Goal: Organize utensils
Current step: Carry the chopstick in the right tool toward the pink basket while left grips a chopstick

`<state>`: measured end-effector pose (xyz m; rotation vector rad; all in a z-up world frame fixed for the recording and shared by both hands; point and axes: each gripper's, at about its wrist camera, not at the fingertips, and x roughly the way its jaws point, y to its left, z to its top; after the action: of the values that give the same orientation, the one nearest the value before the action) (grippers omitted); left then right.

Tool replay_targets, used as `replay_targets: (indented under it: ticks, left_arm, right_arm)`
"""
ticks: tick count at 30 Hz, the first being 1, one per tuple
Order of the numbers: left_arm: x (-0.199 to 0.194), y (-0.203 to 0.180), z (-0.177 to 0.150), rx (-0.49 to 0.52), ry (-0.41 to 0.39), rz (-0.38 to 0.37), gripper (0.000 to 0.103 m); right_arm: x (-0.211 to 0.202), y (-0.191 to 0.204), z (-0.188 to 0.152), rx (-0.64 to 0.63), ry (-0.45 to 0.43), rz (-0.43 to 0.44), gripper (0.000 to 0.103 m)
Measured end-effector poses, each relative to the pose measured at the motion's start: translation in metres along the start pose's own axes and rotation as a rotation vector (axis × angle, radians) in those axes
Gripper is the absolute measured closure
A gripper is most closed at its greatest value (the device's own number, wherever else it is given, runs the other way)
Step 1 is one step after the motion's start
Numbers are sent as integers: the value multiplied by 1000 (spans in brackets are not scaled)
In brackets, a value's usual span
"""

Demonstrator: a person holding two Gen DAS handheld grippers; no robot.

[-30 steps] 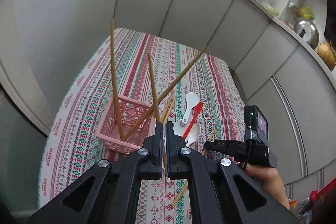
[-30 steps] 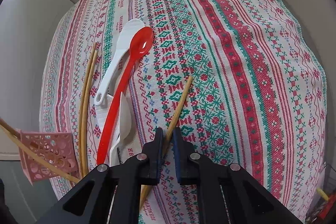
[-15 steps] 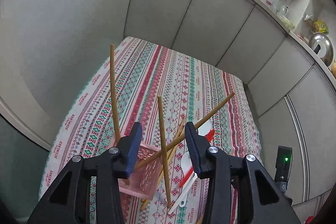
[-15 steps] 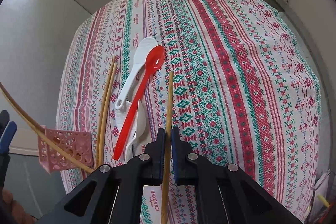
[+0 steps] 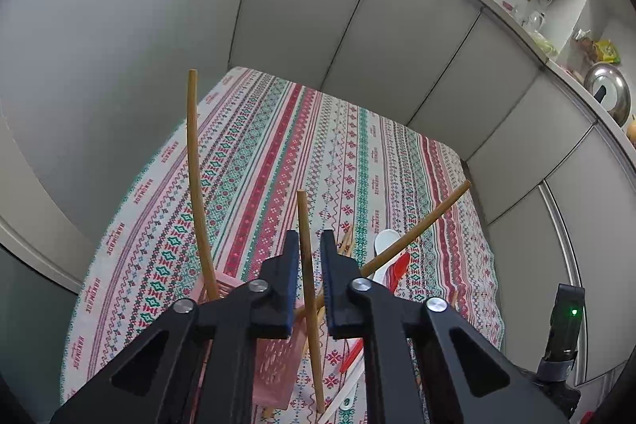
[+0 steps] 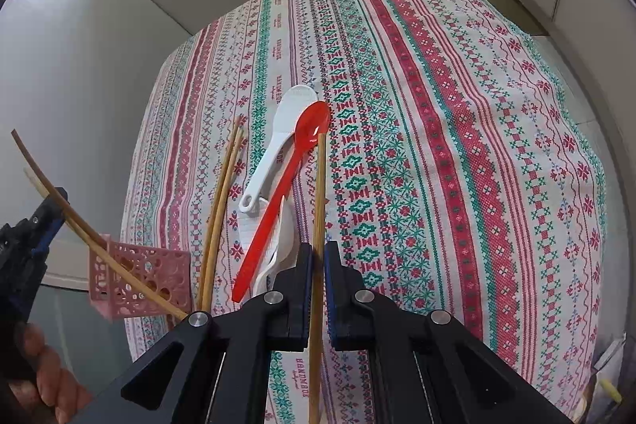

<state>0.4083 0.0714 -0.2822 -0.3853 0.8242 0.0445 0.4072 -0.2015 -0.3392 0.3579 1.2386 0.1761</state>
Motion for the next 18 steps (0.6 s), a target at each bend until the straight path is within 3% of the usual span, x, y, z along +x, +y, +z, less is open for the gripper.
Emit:
replay_targets:
  ticks: [9,18]
  left_arm:
    - [-39,-6,-9,34,-95,-51,98]
    - [-107,-15,-16,92,-204,-117,98]
  right_arm:
    - [-32,8,0,-40,-81,38,97]
    - [-63,5,2,-91,-191,-4,97]
